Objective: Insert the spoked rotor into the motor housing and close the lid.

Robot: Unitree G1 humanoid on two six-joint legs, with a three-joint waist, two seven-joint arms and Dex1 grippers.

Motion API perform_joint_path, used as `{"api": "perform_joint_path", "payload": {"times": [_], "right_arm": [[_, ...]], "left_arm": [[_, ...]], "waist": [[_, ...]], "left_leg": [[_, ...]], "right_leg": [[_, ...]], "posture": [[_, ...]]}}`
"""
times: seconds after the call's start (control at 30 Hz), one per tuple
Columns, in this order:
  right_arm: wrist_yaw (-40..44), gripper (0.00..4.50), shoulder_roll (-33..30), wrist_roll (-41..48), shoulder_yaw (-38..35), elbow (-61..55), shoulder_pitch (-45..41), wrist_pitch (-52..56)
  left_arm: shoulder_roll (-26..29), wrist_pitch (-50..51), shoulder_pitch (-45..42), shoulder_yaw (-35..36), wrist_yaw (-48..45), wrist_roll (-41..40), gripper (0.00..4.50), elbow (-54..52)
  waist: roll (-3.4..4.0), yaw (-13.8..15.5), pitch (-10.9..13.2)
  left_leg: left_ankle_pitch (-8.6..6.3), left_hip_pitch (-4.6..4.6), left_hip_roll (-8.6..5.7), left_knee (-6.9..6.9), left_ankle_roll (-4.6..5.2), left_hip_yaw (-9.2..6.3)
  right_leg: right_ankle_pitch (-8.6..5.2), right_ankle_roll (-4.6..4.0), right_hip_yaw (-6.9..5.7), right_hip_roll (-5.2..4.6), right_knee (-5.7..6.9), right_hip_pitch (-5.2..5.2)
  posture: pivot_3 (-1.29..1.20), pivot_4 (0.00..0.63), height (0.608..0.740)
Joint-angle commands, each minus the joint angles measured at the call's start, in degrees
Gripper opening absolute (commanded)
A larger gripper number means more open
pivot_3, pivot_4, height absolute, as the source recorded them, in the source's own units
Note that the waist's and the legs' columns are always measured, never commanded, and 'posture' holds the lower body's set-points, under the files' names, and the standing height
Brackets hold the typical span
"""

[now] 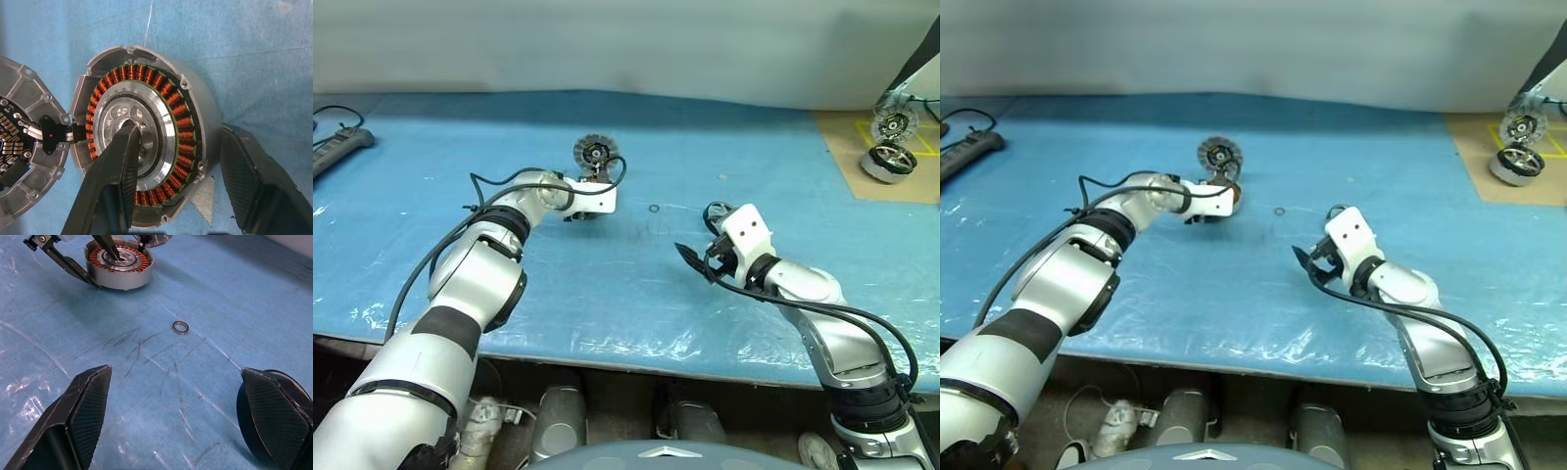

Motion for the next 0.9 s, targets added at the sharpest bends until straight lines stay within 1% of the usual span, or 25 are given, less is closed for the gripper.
{"api": "perform_joint_path", "payload": {"times": [0.03,0.27,0.47,0.5,0.6,0.7,0.77,0.9], "right_arm": [[-0.01,4.50,-0.15,-0.27,0.05,-0.96,-0.89,-1.55],[-0.08,4.50,0.12,-0.14,0.25,-0.44,-1.24,-1.70],[-0.10,4.50,0.07,-0.05,0.03,-0.70,-0.84,-1.71],[-0.01,4.50,-0.02,0.01,-0.09,-0.77,-0.66,-1.75],[0.18,4.50,-0.50,-0.24,0.07,-0.98,-0.08,-1.89],[0.08,4.50,-0.84,-0.37,0.08,-1.70,0.74,-1.35],[0.19,4.50,-1.06,-0.15,0.05,-2.52,1.40,-0.92],[0.32,4.50,-1.89,-0.10,-0.41,-3.39,2.39,-0.54]], "left_arm": [[0.54,-0.29,1.63,-0.87,-1.62,0.97,2.07,1.08],[2.31,-6.02,2.22,1.10,-11.30,-1.99,2.07,-0.12],[2.27,-11.91,4.15,4.63,-23.88,-8.33,2.07,-3.39],[1.89,-11.80,4.89,5.03,-25.08,-9.30,2.07,-4.46],[-1.03,-4.38,7.21,8.54,-27.54,-14.61,2.07,-8.55],[0.01,-2.09,12.98,7.28,-33.35,-16.48,2.07,-18.75],[1.23,-0.71,16.94,5.81,-34.30,-16.36,2.07,-26.38],[5.54,-0.89,25.33,2.48,-36.96,-16.02,2.07,-42.57]], "waist": [[0.00,-0.02,0.00],[0.00,-0.10,0.00],[0.01,0.16,0.00],[0.01,0.22,0.00],[0.02,0.45,0.00],[0.02,0.55,-0.01],[0.03,0.49,-0.02],[0.10,0.04,-0.05]], "left_leg": [[0.00,0.00,0.00,0.00,0.00,0.00],[0.00,-0.01,0.00,-0.10,-0.01,0.00],[0.00,0.00,0.00,-0.16,-0.02,0.02],[0.00,0.00,-0.02,-0.16,-0.02,0.03],[0.00,0.01,-0.04,-0.16,-0.02,0.04],[-0.01,0.01,-0.04,-0.16,-0.01,0.05],[-0.01,0.02,-0.03,-0.21,-0.01,0.06],[-0.01,0.04,-0.01,-0.41,-0.01,0.12]], "right_leg": [[0.00,0.00,0.00,0.00,0.00,0.00],[-0.01,-0.01,0.00,0.00,-0.04,-0.05],[-0.01,-0.01,0.00,-0.01,-0.07,-0.05],[-0.01,-0.01,0.00,-0.03,-0.07,-0.05],[-0.01,-0.01,0.00,-0.07,-0.06,-0.02],[-0.01,-0.01,0.00,-0.08,-0.07,-0.02],[-0.02,-0.02,0.00,-0.08,-0.09,-0.03],[-0.06,-0.06,0.00,-0.07,-0.11,-0.10]], "posture": [[0.00,0.150,0.740],[0.00,0.150,0.740],[0.00,0.150,0.740],[0.00,0.150,0.740],[0.00,0.150,0.740],[0.00,0.150,0.740],[0.00,0.150,0.740],[0.00,0.150,0.740]]}}
